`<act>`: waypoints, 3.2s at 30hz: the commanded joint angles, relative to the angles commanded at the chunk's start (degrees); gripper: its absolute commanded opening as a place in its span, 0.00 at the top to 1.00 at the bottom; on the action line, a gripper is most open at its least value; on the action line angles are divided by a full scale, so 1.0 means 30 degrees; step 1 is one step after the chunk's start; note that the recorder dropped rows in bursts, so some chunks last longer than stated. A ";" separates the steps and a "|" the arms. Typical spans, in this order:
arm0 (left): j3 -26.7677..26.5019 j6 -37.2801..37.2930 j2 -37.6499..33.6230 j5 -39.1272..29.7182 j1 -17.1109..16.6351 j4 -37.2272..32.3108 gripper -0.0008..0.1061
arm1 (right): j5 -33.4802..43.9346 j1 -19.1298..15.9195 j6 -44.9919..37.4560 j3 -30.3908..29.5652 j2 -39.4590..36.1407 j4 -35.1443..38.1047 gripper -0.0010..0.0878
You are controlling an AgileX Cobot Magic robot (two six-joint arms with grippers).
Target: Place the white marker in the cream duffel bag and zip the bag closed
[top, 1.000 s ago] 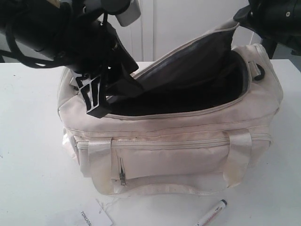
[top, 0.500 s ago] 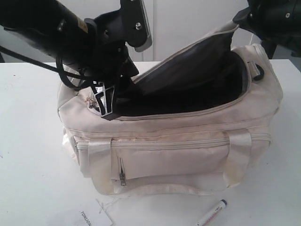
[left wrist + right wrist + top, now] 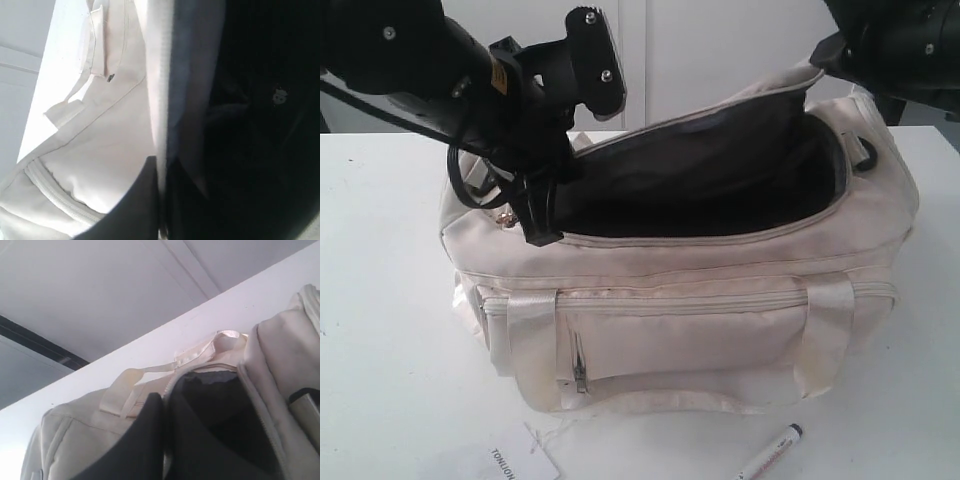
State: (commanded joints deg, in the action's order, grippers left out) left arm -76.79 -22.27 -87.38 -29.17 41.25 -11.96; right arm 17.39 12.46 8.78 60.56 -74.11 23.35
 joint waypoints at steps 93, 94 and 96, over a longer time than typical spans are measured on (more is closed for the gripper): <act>-0.2284 -0.3326 0.0000 -0.3248 -0.3285 1.2967 0.99 | 0.6026 0.7242 -1.9051 -0.0035 0.0844 0.4066 0.48; -0.2284 -0.3326 0.0000 -0.3341 -0.3285 1.2976 0.99 | 0.5979 0.7242 -1.9363 -0.0087 0.0844 0.4393 0.48; -0.2284 -0.3326 0.0000 -0.3387 -0.3285 1.3043 0.99 | 0.5363 0.7242 -2.0100 -0.0480 0.0844 0.4886 0.48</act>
State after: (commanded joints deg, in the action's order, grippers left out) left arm -83.64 -32.24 -87.38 -39.33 31.39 27.17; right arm 33.49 34.18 -51.52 59.12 -71.58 38.01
